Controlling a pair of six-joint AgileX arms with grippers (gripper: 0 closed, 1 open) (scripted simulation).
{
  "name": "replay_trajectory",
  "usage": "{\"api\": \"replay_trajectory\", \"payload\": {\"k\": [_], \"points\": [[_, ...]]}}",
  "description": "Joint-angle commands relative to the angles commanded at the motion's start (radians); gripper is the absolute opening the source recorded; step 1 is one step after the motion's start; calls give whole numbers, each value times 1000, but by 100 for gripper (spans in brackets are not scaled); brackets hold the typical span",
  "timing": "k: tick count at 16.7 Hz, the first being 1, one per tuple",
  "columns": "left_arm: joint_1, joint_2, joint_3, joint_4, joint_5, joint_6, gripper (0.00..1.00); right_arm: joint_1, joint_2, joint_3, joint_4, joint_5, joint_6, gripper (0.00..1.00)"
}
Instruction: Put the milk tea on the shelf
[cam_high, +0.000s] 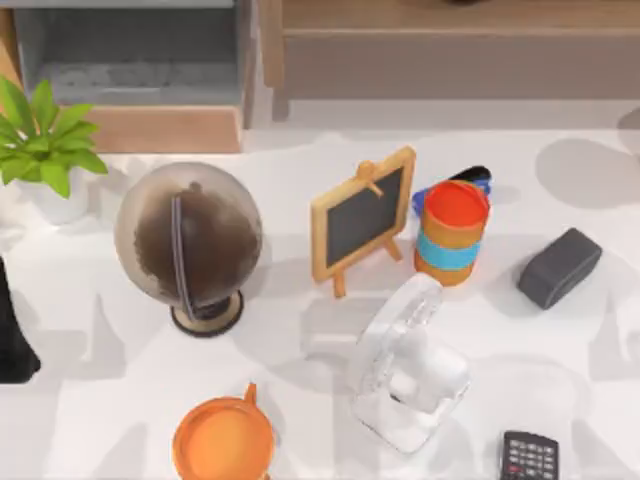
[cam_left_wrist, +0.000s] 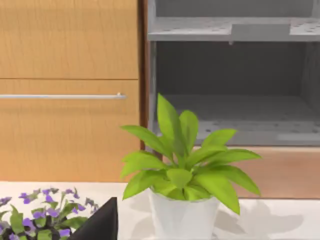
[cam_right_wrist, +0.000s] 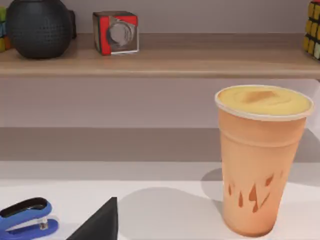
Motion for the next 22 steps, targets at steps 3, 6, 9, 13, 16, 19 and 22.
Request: {"api": "replay_trajectory", "payload": {"k": [3,6,9,13,16,19,22], "points": [[0,0,0,0,0,0,100,-2,12,5,9,-2,0,100],[0,0,0,0,0,0,100,-21,108,45,75,-16,-2,100],[0,0,0,0,0,0,100,-52,298,114,190,-42,-5,100],[0,0,0,0,0,0,100,-106,671,230,384,-84,-14,100],[0,0,0,0,0,0,100,-147,989,320,535,-118,-25,100],[0,0,0,0,0,0,100,-184,1290,401,673,-150,-37,100],[0,0,0,0,0,0,100,-215,1527,467,786,-176,-50,100]]}}
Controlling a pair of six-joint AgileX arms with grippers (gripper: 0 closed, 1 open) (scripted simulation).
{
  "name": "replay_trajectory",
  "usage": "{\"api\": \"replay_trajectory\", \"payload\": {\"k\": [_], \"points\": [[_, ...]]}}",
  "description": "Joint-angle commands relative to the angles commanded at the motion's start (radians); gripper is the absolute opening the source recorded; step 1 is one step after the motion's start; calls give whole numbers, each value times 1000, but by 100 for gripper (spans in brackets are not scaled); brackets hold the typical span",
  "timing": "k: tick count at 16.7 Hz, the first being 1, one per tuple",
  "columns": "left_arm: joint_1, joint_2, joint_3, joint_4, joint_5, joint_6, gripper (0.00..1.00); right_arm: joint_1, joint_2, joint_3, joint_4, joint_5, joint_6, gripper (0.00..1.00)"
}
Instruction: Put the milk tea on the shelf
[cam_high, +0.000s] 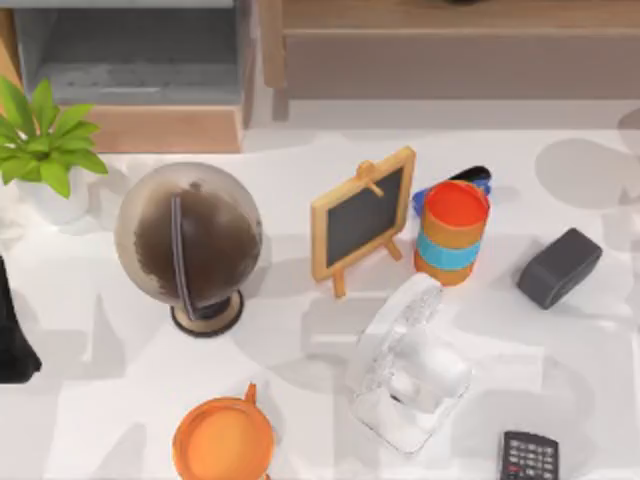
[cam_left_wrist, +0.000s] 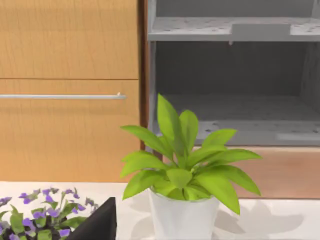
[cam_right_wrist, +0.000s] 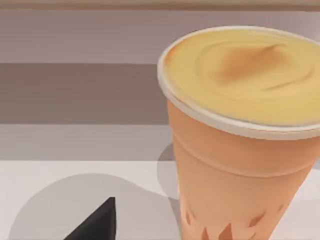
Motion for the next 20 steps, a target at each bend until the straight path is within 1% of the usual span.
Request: {"api": "replay_trajectory", "payload": {"k": [2,5,14,17,20], "points": [[0,0,0,0,0,0,100,-15,106,32,55,-13,-7,100],[0,0,0,0,0,0,100,-27,185,58,99,-22,-12,100],[0,0,0,0,0,0,100,-29,207,69,114,-25,-14,100],[0,0,0,0,0,0,100,-9,273,150,109,-15,-12,100],[0,0,0,0,0,0,100,15,399,274,105,6,-6,100]]}}
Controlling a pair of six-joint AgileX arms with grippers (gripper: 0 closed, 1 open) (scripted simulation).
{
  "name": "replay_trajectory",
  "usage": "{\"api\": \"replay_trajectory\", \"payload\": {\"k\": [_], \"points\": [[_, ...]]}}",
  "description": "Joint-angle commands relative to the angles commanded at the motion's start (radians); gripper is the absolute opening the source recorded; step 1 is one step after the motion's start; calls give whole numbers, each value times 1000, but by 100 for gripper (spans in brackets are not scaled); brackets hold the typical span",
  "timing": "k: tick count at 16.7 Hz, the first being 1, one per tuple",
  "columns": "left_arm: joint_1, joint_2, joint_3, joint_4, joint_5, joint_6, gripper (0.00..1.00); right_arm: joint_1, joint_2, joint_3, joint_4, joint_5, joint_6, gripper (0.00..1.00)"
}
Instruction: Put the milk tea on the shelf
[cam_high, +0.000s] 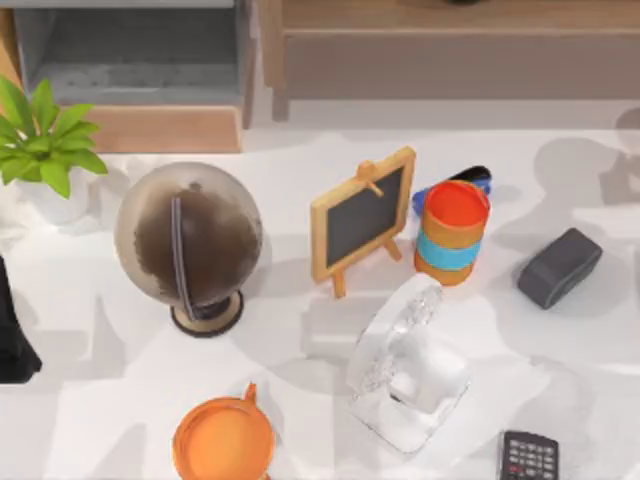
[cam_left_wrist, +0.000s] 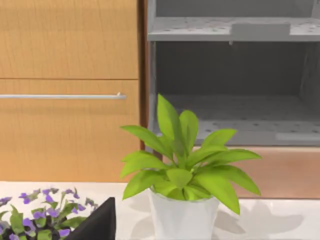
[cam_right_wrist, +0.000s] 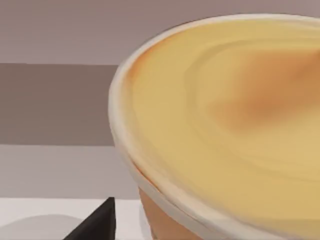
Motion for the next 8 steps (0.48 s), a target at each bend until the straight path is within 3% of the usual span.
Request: {"api": "replay_trajectory", "payload": {"k": [7,8], "points": [[0,0,0,0,0,0,100,2,93,83,2,18,7,100],[0,0,0,0,0,0,100,2,93,83,2,18,7,92]]}}
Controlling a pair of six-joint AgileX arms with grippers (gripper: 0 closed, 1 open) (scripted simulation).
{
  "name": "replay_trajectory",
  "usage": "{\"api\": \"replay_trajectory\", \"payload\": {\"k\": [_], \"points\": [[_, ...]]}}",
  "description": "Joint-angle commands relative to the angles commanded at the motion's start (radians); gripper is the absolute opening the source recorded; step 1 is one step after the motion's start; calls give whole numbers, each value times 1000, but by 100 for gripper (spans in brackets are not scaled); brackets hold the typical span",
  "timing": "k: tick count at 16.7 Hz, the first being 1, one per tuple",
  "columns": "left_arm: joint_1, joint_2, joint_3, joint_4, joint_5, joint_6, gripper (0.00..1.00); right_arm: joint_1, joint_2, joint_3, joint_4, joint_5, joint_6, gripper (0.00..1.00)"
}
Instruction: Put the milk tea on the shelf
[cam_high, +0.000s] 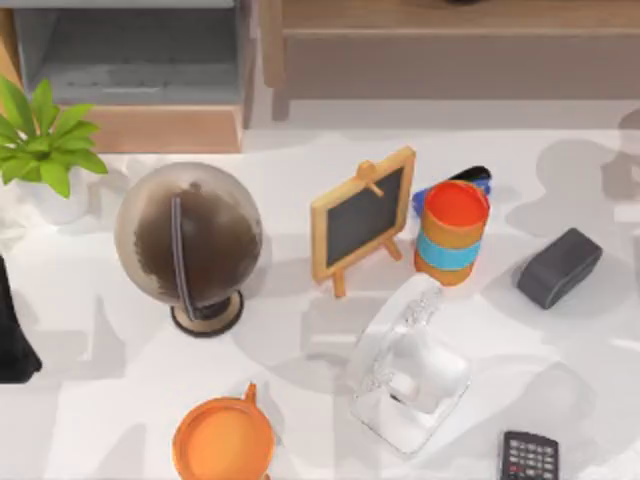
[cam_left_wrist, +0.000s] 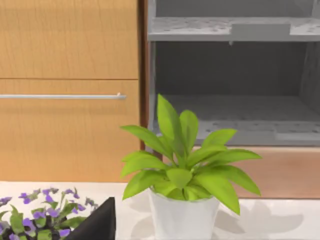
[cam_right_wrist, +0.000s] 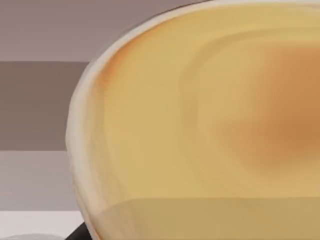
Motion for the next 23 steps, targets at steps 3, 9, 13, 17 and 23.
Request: {"api": "replay_trajectory", "payload": {"k": [3,9,13,17,23], "points": [[0,0,0,0,0,0,100,0,0,0,0,0,0,70],[0,0,0,0,0,0,100,0,0,0,0,0,0,25],[0,0,0,0,0,0,100,0,0,0,0,0,0,0],[0,0,0,0,0,0,100,0,0,0,0,0,0,0],[0,0,0,0,0,0,100,-1,-13,1,-14,0,2,0]]}}
